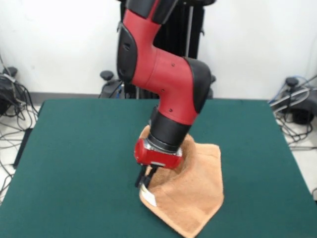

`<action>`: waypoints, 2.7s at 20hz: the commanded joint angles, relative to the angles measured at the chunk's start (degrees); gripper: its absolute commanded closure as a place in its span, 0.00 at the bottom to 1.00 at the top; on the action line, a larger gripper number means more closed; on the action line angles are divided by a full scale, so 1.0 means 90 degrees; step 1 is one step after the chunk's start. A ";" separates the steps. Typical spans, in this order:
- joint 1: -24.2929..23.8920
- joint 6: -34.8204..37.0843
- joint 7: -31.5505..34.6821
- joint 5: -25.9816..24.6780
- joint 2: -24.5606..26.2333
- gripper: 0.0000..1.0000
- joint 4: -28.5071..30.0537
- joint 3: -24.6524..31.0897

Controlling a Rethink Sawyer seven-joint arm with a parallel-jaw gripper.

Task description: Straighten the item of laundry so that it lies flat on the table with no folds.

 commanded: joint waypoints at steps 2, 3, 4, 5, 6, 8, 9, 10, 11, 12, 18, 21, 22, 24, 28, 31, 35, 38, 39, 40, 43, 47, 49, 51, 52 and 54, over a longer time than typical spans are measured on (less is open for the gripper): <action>-0.0260 0.0793 0.0356 -0.0569 -0.0442 1.00 0.0300 0.1083; -0.0257 0.0789 0.0400 -0.0590 -0.0437 1.00 0.0295 0.1082; -0.0257 0.0739 0.0457 -0.0616 -0.0426 1.00 0.0316 0.1077; -0.0253 0.0667 0.0505 -0.0642 -0.0406 1.00 0.0312 0.1072; -0.0256 0.0572 0.0547 -0.0681 -0.0387 1.00 0.0323 0.1072; -0.0229 0.0456 0.0617 -0.0704 -0.0357 1.00 0.0341 0.1036; -0.0217 0.0434 0.0645 -0.0707 -0.0351 1.00 0.0351 0.1024; -0.0217 0.0436 0.0656 -0.0717 -0.0355 1.00 0.0353 0.1029; -0.0217 0.0437 0.0666 -0.0726 -0.0359 1.00 0.0354 0.1034; -0.0229 0.0437 0.0668 -0.0755 -0.0368 1.00 0.0378 0.1041; -0.0380 0.1037 0.0431 -0.0895 -0.0631 1.00 0.0519 0.1210; -0.0460 0.1619 0.0240 -0.0890 -0.0850 1.00 0.0572 0.1327; -0.0465 0.1706 0.0220 -0.0898 -0.0882 1.00 0.0570 0.1336; -0.0477 0.1882 0.0182 -0.0914 -0.0945 1.00 0.0566 0.1355; -0.0522 0.2175 0.0141 -0.0963 -0.1056 1.00 0.0624 0.1396; -0.0609 0.2687 -0.0029 -0.0972 -0.1327 1.00 0.0753 0.1491; -0.0759 0.2789 -0.0146 -0.1111 -0.1446 1.00 0.0827 0.1607; -0.0808 0.2856 -0.0194 -0.1238 -0.1503 1.00 0.0835 0.1643; -0.0838 0.2893 -0.0209 -0.1269 -0.1520 1.00 0.0832 0.1675; -0.0865 0.2912 -0.0217 -0.1298 -0.1519 1.00 0.0809 0.1703; -0.0885 0.2910 -0.0163 -0.1365 -0.1522 1.00 0.0784 0.1748; -0.0881 0.2158 0.0139 -0.1546 -0.1344 1.00 0.0827 0.1761; -0.0863 0.1949 0.0224 -0.1645 -0.1318 1.00 0.0876 0.1719; -0.0843 0.2248 0.0211 -0.1619 -0.1414 1.00 0.0918 0.1701; -0.0839 0.2398 0.0201 -0.1601 -0.1456 1.00 0.0933 0.1706; -0.0853 0.2245 0.0288 -0.1628 -0.1406 1.00 0.0933 0.1728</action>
